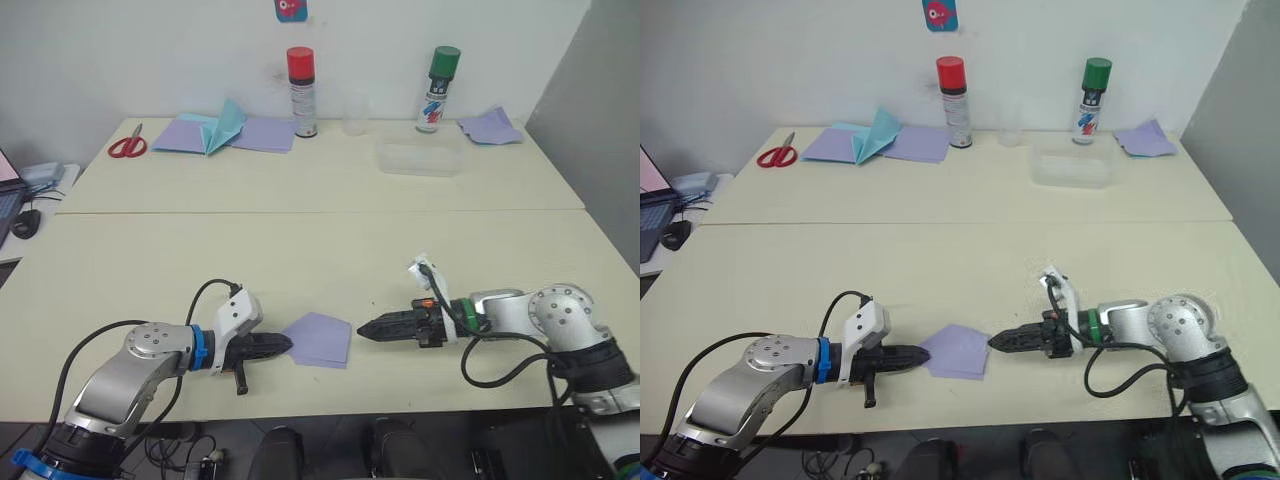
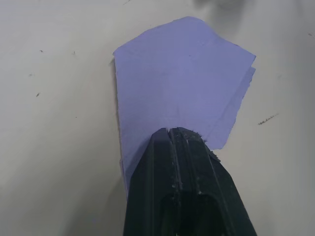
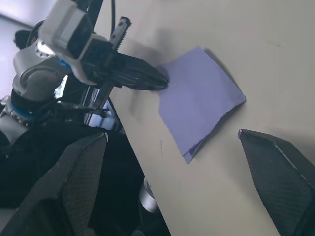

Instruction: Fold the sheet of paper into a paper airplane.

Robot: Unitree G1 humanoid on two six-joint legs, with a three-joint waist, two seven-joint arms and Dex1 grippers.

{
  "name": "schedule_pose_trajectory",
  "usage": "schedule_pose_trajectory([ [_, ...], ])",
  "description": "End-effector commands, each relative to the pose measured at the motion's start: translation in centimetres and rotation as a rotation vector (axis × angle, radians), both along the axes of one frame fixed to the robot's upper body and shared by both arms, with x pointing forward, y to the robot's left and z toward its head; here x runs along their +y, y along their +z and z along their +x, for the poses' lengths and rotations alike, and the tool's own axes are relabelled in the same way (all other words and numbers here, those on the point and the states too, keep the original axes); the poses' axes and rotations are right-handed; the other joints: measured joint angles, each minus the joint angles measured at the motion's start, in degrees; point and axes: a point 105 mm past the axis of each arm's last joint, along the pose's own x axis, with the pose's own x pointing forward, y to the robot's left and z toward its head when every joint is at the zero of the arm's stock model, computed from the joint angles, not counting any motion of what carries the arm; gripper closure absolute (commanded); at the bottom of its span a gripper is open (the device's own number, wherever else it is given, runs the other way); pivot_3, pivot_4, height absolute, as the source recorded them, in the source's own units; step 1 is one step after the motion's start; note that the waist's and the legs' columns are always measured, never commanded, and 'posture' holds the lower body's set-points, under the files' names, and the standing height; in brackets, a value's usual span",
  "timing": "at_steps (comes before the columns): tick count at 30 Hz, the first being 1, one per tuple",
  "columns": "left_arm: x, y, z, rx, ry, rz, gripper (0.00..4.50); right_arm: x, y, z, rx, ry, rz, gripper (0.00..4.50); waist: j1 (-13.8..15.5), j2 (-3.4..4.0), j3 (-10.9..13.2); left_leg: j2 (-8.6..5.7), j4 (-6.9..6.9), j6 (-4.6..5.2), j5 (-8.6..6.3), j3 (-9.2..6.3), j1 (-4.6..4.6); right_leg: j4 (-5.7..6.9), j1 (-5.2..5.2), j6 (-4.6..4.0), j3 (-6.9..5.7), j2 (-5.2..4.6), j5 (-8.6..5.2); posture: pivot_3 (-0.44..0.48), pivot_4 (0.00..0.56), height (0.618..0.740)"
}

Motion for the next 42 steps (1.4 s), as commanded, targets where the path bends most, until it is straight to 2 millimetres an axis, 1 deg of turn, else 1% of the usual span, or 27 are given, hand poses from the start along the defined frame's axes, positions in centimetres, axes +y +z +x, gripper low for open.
schedule_pose_trajectory([
  [1,0.8,-2.0,-0.7,0.074,0.026,0.067,4.5,0.3,-0.4,0.3,0.051,-0.05,-0.002,0.04,0.0,0.05,-0.1,0.0,0.0,0.0,0.0,0.02,-0.15,0.02,-0.15,0.02,-0.01,0.02,0.01,0.0,0.15,0.74],
  [7,0.6,-2.3,-0.9,0.079,0.023,0.074,4.5,1.9,-1.2,1.3,0.109,-0.118,-0.001,0.04,-0.1,-0.03,-0.3,-0.01,0.0,0.01,0.0,0.07,-0.18,0.04,-0.31,0.08,0.06,0.11,0.05,0.0,0.15,0.74],
  [14,0.6,-2.2,-1.0,0.079,0.026,0.075,4.5,4.4,-0.7,1.3,0.147,-0.094,0.055,0.04,-0.7,0.09,-0.5,0.05,-0.01,0.05,0.03,-0.02,-0.15,0.04,-0.37,-0.05,0.15,0.19,-0.03,0.0,0.15,0.74],
  [19,0.4,-2.3,-1.1,0.081,0.029,0.072,4.5,5.5,-0.3,2.0,0.14,-0.101,0.077,0.04,-0.8,0.17,-0.5,0.02,-0.03,0.05,0.03,0.09,-0.17,0.03,-0.45,0.01,0.49,0.19,0.01,0.0,0.15,0.74],
  [23,0.4,-2.3,-1.1,0.082,0.032,0.071,4.5,5.8,0.7,2.3,0.074,-0.066,0.095,0.04,-0.7,0.18,-0.5,-0.03,-0.07,0.05,0.03,0.19,-0.21,-0.05,-0.48,0.05,0.64,0.18,0.03,0.0,0.15,0.74],
  [25,0.5,-2.3,-1.2,0.084,0.034,0.073,4.5,5.9,1.6,1.9,0.01,-0.009,0.097,0.04,-0.7,0.21,-0.5,-0.03,-0.08,0.05,0.02,0.25,-0.24,-0.14,-0.48,0.06,0.69,0.18,0.03,0.0,0.15,0.74],
  [28,0.7,-2.4,-1.3,0.086,0.038,0.077,4.5,6.1,2.1,1.0,-0.131,0.084,0.059,0.04,-0.7,0.21,-0.5,-0.05,-0.11,0.05,0.02,0.31,-0.27,-0.23,-0.53,0.07,0.73,0.17,0.03,0.0,0.15,0.74],
  [30,0.8,-2.3,-1.2,0.086,0.041,0.078,4.5,6.3,2.0,0.8,-0.232,0.119,0.03,0.4,-0.7,0.2,-0.5,-0.03,-0.2,0.05,0.02,0.3,-0.25,-0.28,-0.53,0.06,0.72,0.17,0.02,0.0,0.15,0.74],
  [32,0.8,-2.3,-1.2,0.086,0.039,0.078,4.5,6.3,1.4,0.4,-0.305,0.164,0.007,0.94,-0.6,0.21,-0.5,-0.02,-0.23,0.05,0.02,0.26,-0.25,-0.28,-0.55,0.04,0.7,0.15,0.01,0.0,0.15,0.74],
  [35,0.7,-2.3,-1.2,0.086,0.036,0.079,4.5,6.3,0.8,0.3,-0.365,0.191,0.0,2.1,-0.6,0.21,-0.5,0.0,-0.24,0.05,0.02,0.24,-0.25,-0.28,-0.56,-0.01,0.67,0.13,-0.02,0.0,0.15,0.74],
  [40,0.7,-2.3,-1.2,0.086,0.034,0.08,4.5,6.2,0.8,0.9,-0.536,0.221,-0.029,3.87,-0.6,0.19,-0.5,-0.02,-0.24,0.05,0.02,0.28,-0.25,-0.29,-0.58,0.01,0.72,0.11,-0.01,0.0,0.15,0.74],
  [41,0.7,-2.3,-1.2,0.087,0.033,0.08,4.5,6.2,0.8,1.0,-0.571,0.23,-0.037,4.34,-0.6,0.19,-0.5,-0.02,-0.24,0.05,0.02,0.29,-0.25,-0.3,-0.58,0.01,0.73,0.11,-0.01,0.0,0.15,0.74],
  [42,0.7,-2.3,-1.2,0.088,0.033,0.079,4.5,6.2,0.8,1.1,-0.601,0.238,-0.039,4.47,-0.6,0.19,-0.5,-0.03,-0.24,0.05,0.02,0.29,-0.25,-0.3,-0.58,0.01,0.72,0.11,-0.01,0.0,0.15,0.74],
])
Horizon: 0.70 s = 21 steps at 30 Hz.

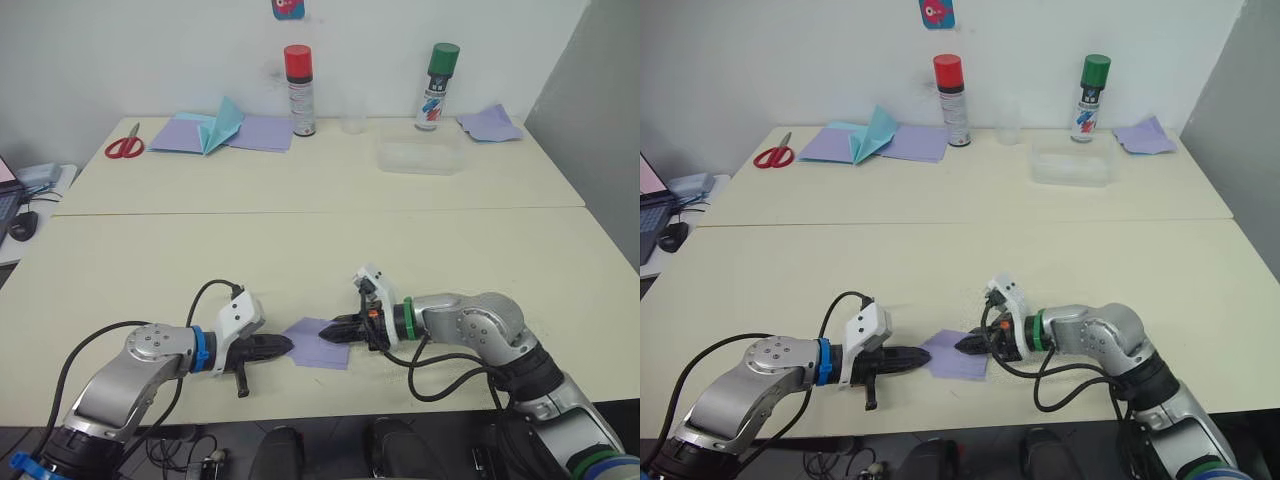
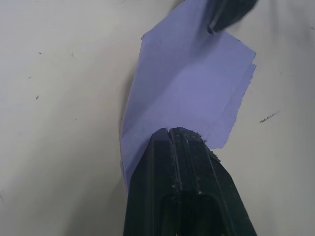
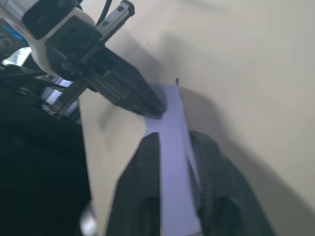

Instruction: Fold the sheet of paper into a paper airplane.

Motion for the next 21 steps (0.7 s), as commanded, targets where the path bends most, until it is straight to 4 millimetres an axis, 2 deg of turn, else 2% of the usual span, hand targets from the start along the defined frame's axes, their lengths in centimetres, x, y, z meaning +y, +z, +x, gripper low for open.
schedule_pose_trajectory([
  [1,0.9,-1.9,-0.7,0.091,0.031,0.058,4.5,0.5,1.1,0.0,-0.148,0.055,0.029,4.47,0.0,0.0,0.0,0.0,0.0,0.0,0.0,-0.01,0.0,0.0,0.0,0.0,-0.01,0.0,0.0,0.0,0.15,0.74],
  [6,0.9,-2.0,-0.8,0.098,0.028,0.058,4.5,1.3,2.0,-0.6,-0.309,0.164,0.086,4.47,0.0,-0.01,0.0,0.01,0.0,0.0,0.0,-0.01,0.0,0.0,0.0,-0.01,-0.01,0.0,-0.01,0.0,0.15,0.74],
  [13,1.1,-2.1,-0.7,0.103,0.037,0.066,4.5,1.4,1.3,-1.8,-0.396,0.346,0.077,4.47,0.0,-0.01,0.0,0.0,0.0,-0.01,0.0,-0.01,0.02,0.0,0.0,-0.02,-0.02,0.0,-0.01,0.0,0.15,0.74],
  [18,1.1,-2.0,-0.5,0.091,0.041,0.068,4.5,1.1,-1.5,-1.5,-0.446,0.423,-0.058,4.47,0.0,-0.02,0.0,-0.01,0.0,0.0,0.0,0.02,0.05,0.01,0.0,-0.01,0.0,0.0,-0.01,0.0,0.15,0.74],
  [21,1.2,-1.7,-0.3,0.082,0.045,0.068,4.5,1.0,-2.3,-1.6,-0.469,0.458,-0.084,4.47,0.1,-0.02,0.0,-0.02,0.0,-0.01,0.0,0.01,0.06,0.02,0.0,-0.02,-0.01,0.0,-0.01,0.0,0.15,0.74],
])
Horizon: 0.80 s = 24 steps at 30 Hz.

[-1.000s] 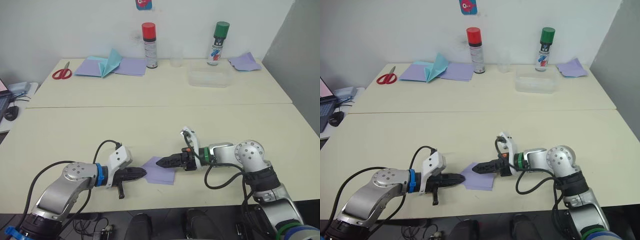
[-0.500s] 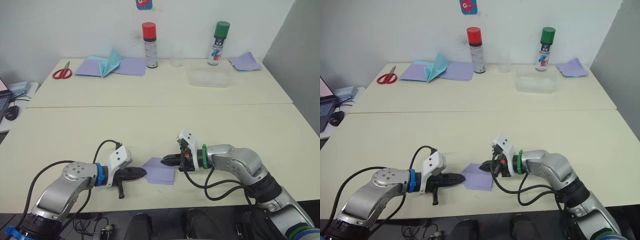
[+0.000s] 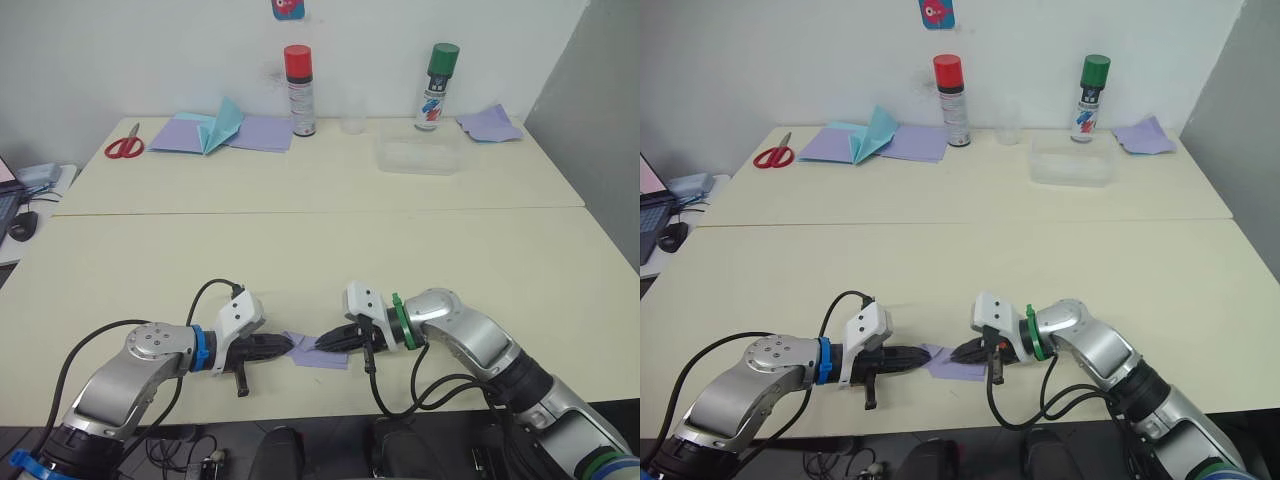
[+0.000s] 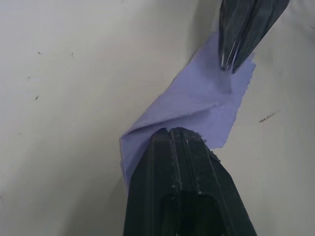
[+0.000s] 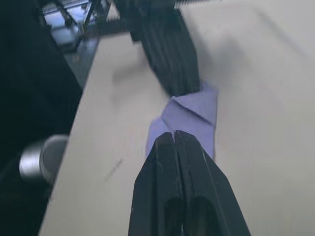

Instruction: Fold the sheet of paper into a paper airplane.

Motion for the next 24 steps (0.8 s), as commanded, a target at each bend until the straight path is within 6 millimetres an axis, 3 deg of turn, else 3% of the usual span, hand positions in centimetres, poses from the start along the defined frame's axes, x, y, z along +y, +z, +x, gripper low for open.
schedule_pose_trajectory([
  [1,1.2,-1.9,-0.5,0.085,0.048,0.062,4.5,0.1,0.1,-0.1,-0.071,0.059,-0.01,4.47,0.0,0.0,0.0,0.0,0.0,0.0,0.0,0.0,0.0,0.01,0.0,0.0,0.0,0.0,0.0,0.0,0.15,0.74],
  [6,1.6,-0.5,-0.6,0.052,0.036,0.048,4.5,-0.1,-0.6,-0.1,-0.077,0.06,-0.031,4.47,0.0,-0.1,0.1,0.0,0.0,0.0,0.0,0.02,0.01,0.01,0.0,0.01,0.01,0.01,0.0,0.0,0.15,0.74],
  [11,2.0,4.0,-0.4,0.0,0.017,-0.05,4.5,0.0,-0.8,0.3,-0.08,0.046,-0.027,4.47,-0.2,-0.45,0.5,0.03,-0.01,-0.01,0.0,0.01,-0.03,0.19,-0.15,0.02,-0.04,0.07,0.01,0.0,0.15,0.74],
  [15,0.9,7.0,0.3,-0.043,-0.015,-0.117,4.5,-0.2,-1.0,0.3,-0.089,0.052,-0.038,4.47,0.2,-0.65,0.6,0.01,0.0,-0.02,0.0,-0.08,-0.09,0.32,-0.23,0.03,-0.19,0.09,0.02,0.0,0.15,0.74],
  [19,-0.8,7.0,0.8,-0.08,-0.03,-0.137,4.5,-0.2,-1.1,0.1,-0.084,0.062,-0.04,4.47,0.1,-0.64,0.6,-0.03,0.0,-0.02,0.0,-0.01,-0.07,0.31,-0.19,0.09,-0.11,0.09,0.05,0.0,0.15,0.74],
  [24,-1.5,3.9,0.1,-0.063,-0.05,-0.036,4.5,-0.3,-1.0,0.0,-0.083,0.062,-0.039,4.47,0.0,-0.65,0.6,-0.06,0.0,-0.07,-0.03,0.05,-0.08,0.3,-0.2,0.1,-0.03,0.1,0.06,0.0,0.15,0.74],
])
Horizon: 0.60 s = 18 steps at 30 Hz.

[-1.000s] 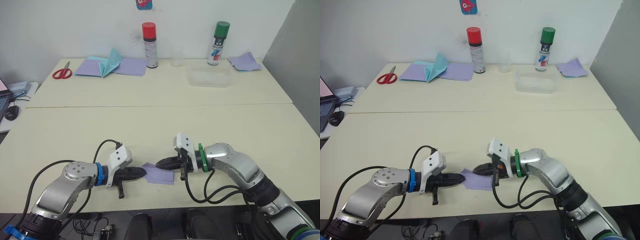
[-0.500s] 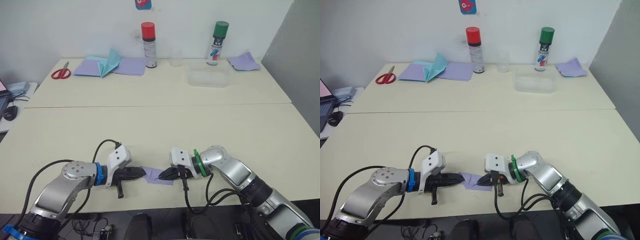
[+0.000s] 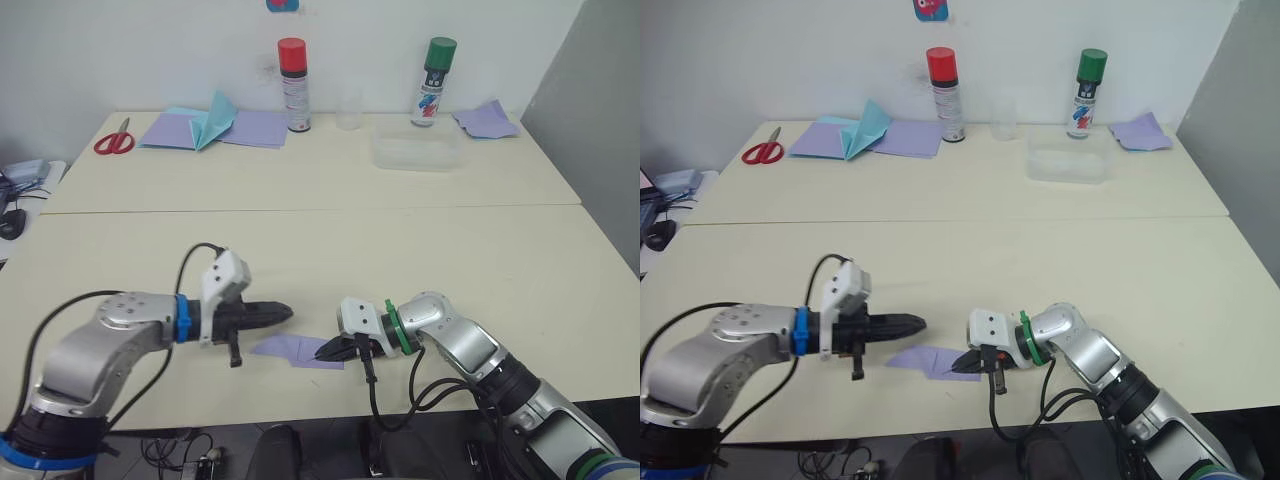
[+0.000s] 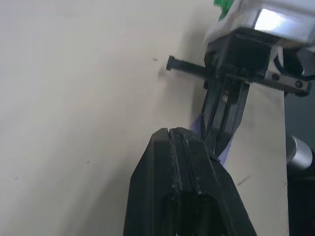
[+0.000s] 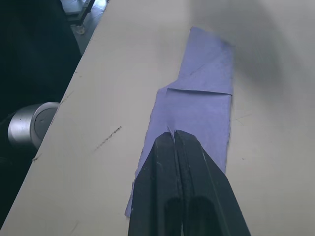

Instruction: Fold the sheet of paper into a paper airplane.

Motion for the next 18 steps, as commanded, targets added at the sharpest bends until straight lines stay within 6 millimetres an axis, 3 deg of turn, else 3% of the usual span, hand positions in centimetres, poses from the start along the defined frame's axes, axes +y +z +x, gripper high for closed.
schedule_pose_trajectory([
  [1,-0.2,-1.9,-0.7,-0.03,-0.041,0.107,4.5,-0.6,-0.3,0.3,0.006,-0.024,-0.023,4.47,0.0,0.0,0.0,0.0,0.0,-0.01,0.0,-0.01,0.0,0.0,-0.01,-0.01,-0.01,0.0,-0.01,0.0,0.15,0.74],
  [8,0.0,-5.5,-0.8,-0.039,-0.049,0.237,4.5,-0.7,-0.1,0.1,0.005,-0.015,-0.014,4.47,0.2,0.01,0.0,0.03,0.01,-0.01,0.0,-0.05,0.09,0.0,0.08,-0.05,-0.03,-0.03,-0.03,0.0,0.15,0.74],
  [15,0.3,-6.6,-1.1,-0.008,-0.054,0.263,4.5,-0.9,1.9,-0.5,0.043,0.041,0.029,4.47,0.8,0.01,0.0,0.02,0.08,-0.01,0.0,0.01,0.12,0.0,0.16,-0.08,0.06,-0.05,-0.05,0.0,0.15,0.74],
  [18,0.3,-6.7,-1.1,-0.002,-0.051,0.265,4.5,-2.3,3.3,-0.5,0.056,0.072,0.017,3.57,1.1,0.01,0.0,0.0,0.08,-0.01,0.0,0.09,0.1,-0.04,0.17,0.08,0.09,-0.06,0.02,0.0,0.15,0.74],
])
